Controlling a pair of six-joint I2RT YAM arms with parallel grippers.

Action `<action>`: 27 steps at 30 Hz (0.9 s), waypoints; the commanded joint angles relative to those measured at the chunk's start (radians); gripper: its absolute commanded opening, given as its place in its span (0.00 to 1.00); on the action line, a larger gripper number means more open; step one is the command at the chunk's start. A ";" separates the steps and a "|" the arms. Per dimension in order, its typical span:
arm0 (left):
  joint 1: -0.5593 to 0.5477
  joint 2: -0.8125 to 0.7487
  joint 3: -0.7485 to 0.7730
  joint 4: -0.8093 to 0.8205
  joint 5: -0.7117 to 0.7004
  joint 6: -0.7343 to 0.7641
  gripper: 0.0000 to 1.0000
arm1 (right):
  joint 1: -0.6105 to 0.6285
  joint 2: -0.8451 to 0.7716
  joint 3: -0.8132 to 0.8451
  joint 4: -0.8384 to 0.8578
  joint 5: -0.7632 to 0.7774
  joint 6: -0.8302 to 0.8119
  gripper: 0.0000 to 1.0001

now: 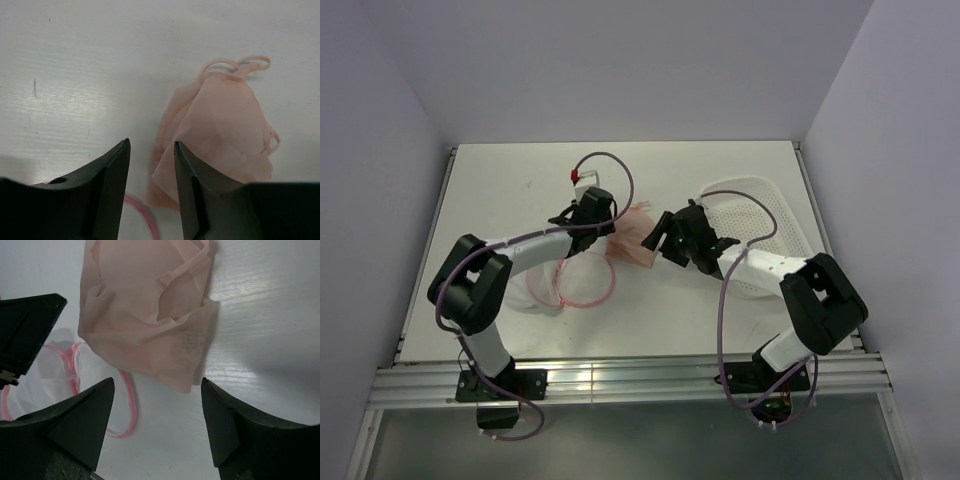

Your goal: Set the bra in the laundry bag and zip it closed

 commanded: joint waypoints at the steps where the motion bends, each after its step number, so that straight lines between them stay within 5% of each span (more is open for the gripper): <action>1: -0.004 0.017 0.042 0.140 -0.005 0.043 0.48 | -0.003 0.042 -0.016 0.164 -0.043 0.077 0.77; 12: -0.017 0.081 0.005 0.209 0.046 0.041 0.48 | -0.005 0.078 -0.063 0.218 0.044 0.151 0.82; 27: -0.033 0.183 -0.022 0.182 0.065 0.011 0.21 | -0.005 0.199 -0.060 0.315 0.060 0.208 0.83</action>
